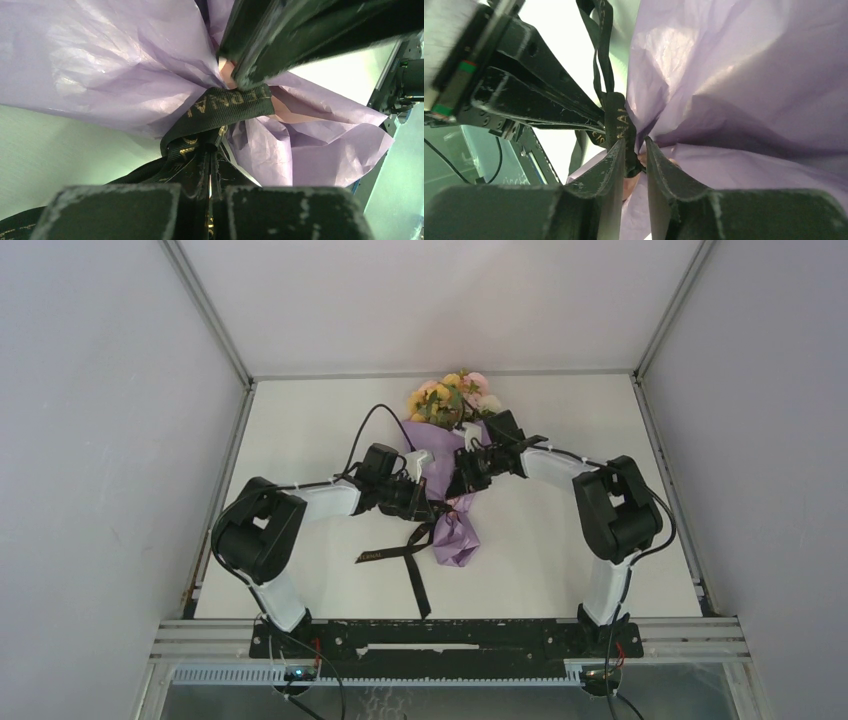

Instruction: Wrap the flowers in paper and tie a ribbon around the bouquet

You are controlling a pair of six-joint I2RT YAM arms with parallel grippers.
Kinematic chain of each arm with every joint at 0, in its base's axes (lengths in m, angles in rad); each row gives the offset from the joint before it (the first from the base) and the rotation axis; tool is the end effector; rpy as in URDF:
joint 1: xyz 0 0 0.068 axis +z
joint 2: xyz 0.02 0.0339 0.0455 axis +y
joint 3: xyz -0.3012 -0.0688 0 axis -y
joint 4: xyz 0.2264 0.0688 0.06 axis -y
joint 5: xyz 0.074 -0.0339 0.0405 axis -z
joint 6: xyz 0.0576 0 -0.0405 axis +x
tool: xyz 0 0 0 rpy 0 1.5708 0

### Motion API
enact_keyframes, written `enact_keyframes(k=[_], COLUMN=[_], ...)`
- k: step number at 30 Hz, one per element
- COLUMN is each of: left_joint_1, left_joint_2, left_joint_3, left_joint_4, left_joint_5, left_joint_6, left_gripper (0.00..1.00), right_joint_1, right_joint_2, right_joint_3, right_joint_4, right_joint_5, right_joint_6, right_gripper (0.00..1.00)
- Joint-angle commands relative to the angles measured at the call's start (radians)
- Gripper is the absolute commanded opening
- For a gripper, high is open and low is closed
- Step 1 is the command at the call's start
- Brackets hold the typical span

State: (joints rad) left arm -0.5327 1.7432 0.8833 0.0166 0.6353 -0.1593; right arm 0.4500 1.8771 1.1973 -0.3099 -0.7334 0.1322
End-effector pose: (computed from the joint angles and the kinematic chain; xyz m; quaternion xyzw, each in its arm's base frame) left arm 0.2798 -0.2046 0.1879 0.2740 0.8518 -0.3892 0.2190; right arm 0.3333 0.2038 0.2074 -0.2429 0.8669 0.4058 0.1576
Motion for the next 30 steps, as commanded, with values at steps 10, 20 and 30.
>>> enact_keyframes(k=[10,20,30], left_joint_1=[-0.005,-0.007,-0.007], left_joint_2=[0.007,0.004,0.01], left_joint_3=[0.057,0.052,0.052], left_joint_4=[0.022,0.022,0.022], left_joint_5=[0.012,0.015,0.012], left_joint_6=[0.003,0.01,0.01], left_gripper=[0.0,0.0,0.0], right_joint_1=[0.015,0.036,0.065], right_joint_2=[-0.021,0.034,0.112], right_joint_3=[0.06,0.121,0.163], right_joint_4=[-0.024,-0.063,-0.155], right_joint_5=[0.111,0.204,0.069], right_joint_6=[-0.038,-0.031,-0.113], right_gripper=[0.21,0.13,0.12])
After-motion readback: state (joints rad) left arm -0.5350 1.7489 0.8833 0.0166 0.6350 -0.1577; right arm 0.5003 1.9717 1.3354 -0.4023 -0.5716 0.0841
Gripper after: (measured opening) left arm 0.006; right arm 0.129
